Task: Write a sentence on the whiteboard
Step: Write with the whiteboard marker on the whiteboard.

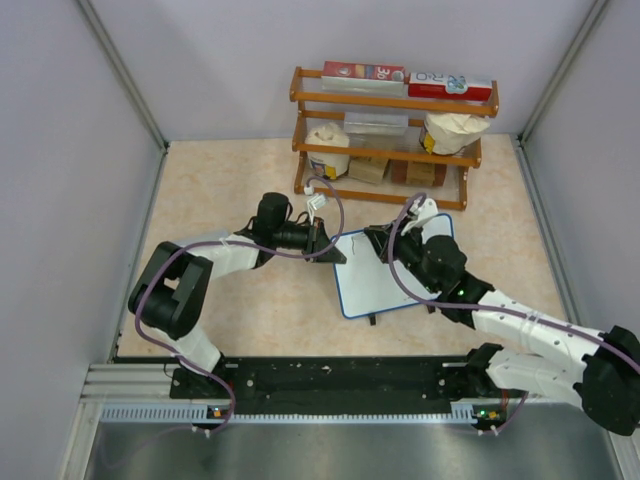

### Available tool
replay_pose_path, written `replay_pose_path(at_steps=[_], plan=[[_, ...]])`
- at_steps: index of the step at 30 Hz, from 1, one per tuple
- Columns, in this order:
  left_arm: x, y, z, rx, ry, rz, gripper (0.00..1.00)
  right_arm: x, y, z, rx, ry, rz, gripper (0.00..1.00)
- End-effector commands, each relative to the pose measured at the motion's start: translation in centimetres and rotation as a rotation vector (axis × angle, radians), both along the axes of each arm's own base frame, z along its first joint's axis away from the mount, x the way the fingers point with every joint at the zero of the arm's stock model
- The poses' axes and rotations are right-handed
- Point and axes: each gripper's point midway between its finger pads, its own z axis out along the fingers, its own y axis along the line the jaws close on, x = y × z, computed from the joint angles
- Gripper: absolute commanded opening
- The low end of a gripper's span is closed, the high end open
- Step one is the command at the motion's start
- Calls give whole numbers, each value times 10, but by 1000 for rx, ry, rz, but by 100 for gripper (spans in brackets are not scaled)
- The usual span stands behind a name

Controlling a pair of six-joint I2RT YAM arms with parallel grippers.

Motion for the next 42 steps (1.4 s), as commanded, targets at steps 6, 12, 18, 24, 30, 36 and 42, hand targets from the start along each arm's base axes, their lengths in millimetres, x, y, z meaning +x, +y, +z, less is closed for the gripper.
replay_pose_path(at_steps=[6,12,18,24,30,36,42], plan=[[8,6,-29,93,-36,42,0,13,3,10,39,0,-23,0],[7,6,-30,94,-38,41,0,16,-3,6,43,10,-51,0],[7,6,-30,95,-38,41,0,17,-11,7,46,11,-77,0],[8,6,-30,97,-39,41,0,19,-20,3,22,15,-97,0],[8,6,-30,97,-37,43,0,15,-26,-4,17,30,-91,0],[8,6,-30,97,-37,41,0,9,-21,-11,13,44,-52,0],[8,6,-30,98,-37,41,0,6,-14,-15,11,54,-9,0]])
